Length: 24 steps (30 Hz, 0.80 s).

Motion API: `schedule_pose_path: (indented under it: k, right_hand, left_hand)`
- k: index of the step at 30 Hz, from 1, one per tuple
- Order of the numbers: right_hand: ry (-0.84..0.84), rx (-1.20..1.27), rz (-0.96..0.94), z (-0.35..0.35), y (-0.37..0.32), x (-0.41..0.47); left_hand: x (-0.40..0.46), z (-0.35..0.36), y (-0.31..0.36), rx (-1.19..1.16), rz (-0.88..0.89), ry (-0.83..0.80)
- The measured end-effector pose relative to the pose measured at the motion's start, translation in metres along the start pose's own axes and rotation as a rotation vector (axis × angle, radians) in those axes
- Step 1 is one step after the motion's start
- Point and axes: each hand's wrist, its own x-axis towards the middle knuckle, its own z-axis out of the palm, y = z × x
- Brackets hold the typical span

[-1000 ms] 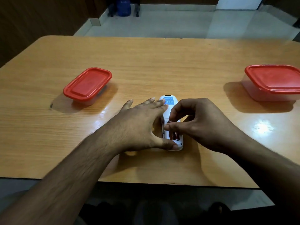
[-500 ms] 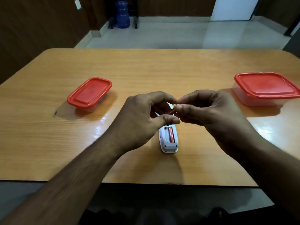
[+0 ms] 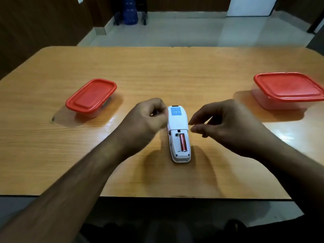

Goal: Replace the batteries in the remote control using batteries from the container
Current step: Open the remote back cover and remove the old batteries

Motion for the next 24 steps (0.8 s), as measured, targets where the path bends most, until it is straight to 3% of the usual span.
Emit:
schedule_pose_path:
  k: [4,9,24]
  right_hand:
    - [-0.086,-0.145,-0.073,0.006,-0.001,0.0]
    - [-0.128,-0.308,-0.176,0.009,-0.003,0.001]
    - [-0.2,-0.501,-0.198,0.012,-0.024,0.002]
  left_hand:
    - [0.001,0.006,-0.009,0.587,0.108,-0.174]
    - [0.0,0.008,-0.014,0.794,0.041,-0.34]
    - [0.001,0.005,-0.016,0.831,0.089,-0.302]
